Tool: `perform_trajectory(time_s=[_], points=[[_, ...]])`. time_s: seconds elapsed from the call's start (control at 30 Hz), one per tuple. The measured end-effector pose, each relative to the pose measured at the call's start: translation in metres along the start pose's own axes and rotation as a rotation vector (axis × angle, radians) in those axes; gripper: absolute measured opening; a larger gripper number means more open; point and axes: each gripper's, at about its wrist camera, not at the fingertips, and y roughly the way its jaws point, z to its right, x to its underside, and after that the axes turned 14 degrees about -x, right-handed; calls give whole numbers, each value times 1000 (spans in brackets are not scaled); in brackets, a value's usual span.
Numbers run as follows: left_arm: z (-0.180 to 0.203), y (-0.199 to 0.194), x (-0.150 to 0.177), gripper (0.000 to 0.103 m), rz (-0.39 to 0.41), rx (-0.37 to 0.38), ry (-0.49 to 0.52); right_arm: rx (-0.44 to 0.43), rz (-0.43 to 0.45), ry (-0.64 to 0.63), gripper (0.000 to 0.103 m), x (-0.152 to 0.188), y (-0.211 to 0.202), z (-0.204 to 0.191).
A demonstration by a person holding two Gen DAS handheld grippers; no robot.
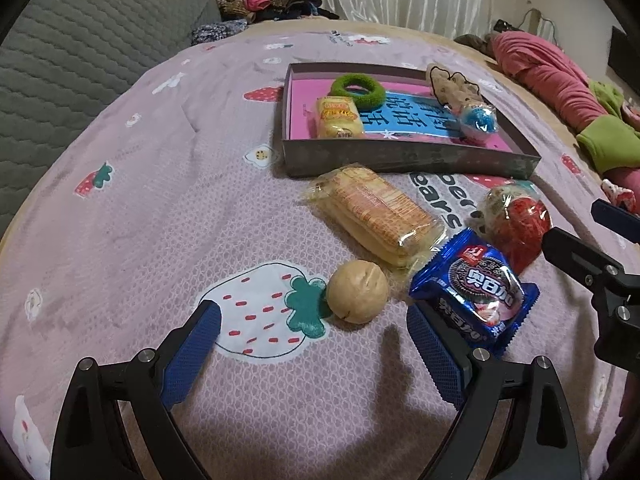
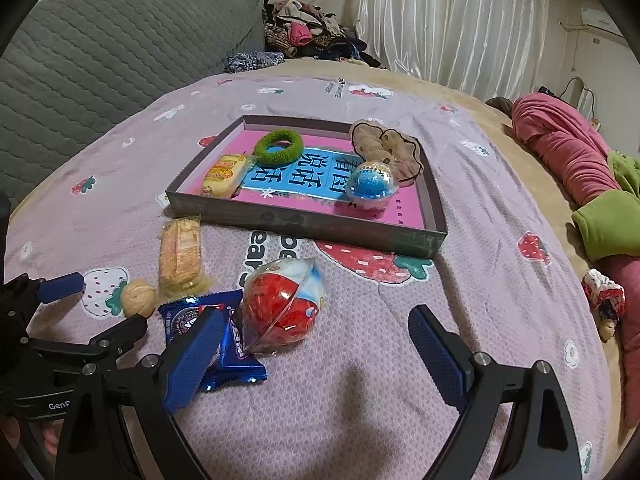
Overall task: Organize objects
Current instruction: 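Approach the round bun with the left tool while the right tool approaches the red egg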
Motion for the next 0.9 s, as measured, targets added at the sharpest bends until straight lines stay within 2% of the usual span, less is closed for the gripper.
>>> perform_trajectory(time_s=[0.63, 0.8, 0.9], points=[[6, 23, -10, 94, -7, 17, -11, -26, -31, 18, 93, -5, 38, 7], [5, 29, -12, 93, -12, 32, -18, -60, -29, 33, 79, -8, 43, 9], [6, 29, -12, 88, -12, 33, -17, -79, -40, 34, 72, -7, 47, 9]])
